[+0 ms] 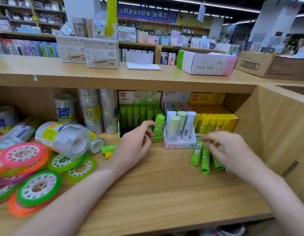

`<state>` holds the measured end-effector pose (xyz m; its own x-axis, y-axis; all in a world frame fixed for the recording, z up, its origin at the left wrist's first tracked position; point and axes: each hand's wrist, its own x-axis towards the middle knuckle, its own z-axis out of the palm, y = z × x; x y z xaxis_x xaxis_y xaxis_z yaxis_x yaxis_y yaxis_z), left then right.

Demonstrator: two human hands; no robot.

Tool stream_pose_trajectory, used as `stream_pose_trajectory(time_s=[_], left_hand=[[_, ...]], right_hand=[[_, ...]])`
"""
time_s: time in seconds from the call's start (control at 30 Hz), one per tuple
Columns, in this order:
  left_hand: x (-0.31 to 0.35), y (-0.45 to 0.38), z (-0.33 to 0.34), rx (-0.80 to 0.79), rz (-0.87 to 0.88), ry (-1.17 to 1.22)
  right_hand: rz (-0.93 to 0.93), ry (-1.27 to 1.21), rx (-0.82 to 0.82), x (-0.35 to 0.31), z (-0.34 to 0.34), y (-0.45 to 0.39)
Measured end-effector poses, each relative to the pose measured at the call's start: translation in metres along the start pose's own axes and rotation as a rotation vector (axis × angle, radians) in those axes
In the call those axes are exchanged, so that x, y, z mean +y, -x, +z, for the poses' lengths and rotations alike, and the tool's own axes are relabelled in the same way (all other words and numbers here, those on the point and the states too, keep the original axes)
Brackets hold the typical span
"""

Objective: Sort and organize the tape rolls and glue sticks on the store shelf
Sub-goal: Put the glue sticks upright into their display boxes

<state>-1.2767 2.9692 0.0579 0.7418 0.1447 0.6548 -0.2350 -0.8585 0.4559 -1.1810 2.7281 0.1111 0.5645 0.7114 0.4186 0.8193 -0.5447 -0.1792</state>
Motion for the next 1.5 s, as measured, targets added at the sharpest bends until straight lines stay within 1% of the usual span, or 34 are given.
stream_pose_trajectory(time_s=[0.07,0.17,0.23,0.3,0.4,0.53,0.67,0.77,0.87,0.9,0.93,1.0,1.13,1.2,1.3,1.33,1.43,1.5], left_hand=[[0.006,0.000,0.001,0.013,0.024,0.049],[0.017,-0.001,-0.002,0.080,0.008,0.158],[0.023,-0.003,-0.007,0.148,-0.018,0.219],[0.023,-0.005,-0.014,0.181,-0.049,0.234],[0.017,-0.005,-0.028,0.077,-0.081,0.098],[0.001,0.020,-0.052,-0.071,-0.075,-0.119],[-0.014,0.047,-0.061,-0.198,-0.027,-0.300],[-0.015,0.047,-0.059,-0.248,-0.039,-0.366],[-0.016,0.042,-0.056,-0.262,-0.064,-0.397],[-0.016,0.040,-0.056,-0.266,-0.077,-0.408],[-0.016,0.038,-0.056,-0.272,-0.093,-0.422],[-0.015,0.033,-0.055,-0.275,-0.108,-0.456],[-0.013,0.030,-0.045,-0.224,-0.048,-0.539],[-0.014,0.027,-0.043,-0.199,-0.032,-0.579],[-0.020,0.024,-0.042,-0.168,-0.014,-0.590],[-0.022,0.023,-0.042,-0.168,-0.013,-0.582],[-0.025,0.024,-0.041,-0.166,-0.001,-0.574],[-0.024,0.024,-0.041,-0.163,0.001,-0.572]], right_hand=[[-0.058,0.009,-0.116,-0.003,0.017,0.017],[-0.097,0.036,-0.104,-0.008,0.036,0.029],[-0.121,-0.028,-0.077,-0.014,0.036,0.030],[-0.193,-0.129,-0.116,-0.025,0.035,0.031],[-0.281,-0.218,-0.152,-0.039,0.044,0.027],[-0.337,-0.302,-0.165,-0.059,0.061,0.017],[-0.276,-0.274,-0.097,-0.066,0.069,0.003],[-0.236,-0.207,-0.063,-0.071,0.068,-0.015],[-0.198,-0.167,-0.208,-0.077,0.061,-0.027],[-0.196,-0.159,-0.233,-0.077,0.060,-0.028],[-0.198,-0.171,-0.219,-0.077,0.059,-0.029],[-0.175,-0.283,-0.138,-0.076,0.055,-0.031],[-0.107,-0.588,0.019,-0.077,0.049,-0.040],[-0.086,-0.659,0.098,-0.082,0.050,-0.048],[-0.078,-0.678,0.251,-0.089,0.055,-0.059],[-0.082,-0.661,0.279,-0.090,0.057,-0.063],[-0.085,-0.560,0.243,-0.093,0.067,-0.070],[-0.076,-0.495,0.265,-0.095,0.071,-0.071]])
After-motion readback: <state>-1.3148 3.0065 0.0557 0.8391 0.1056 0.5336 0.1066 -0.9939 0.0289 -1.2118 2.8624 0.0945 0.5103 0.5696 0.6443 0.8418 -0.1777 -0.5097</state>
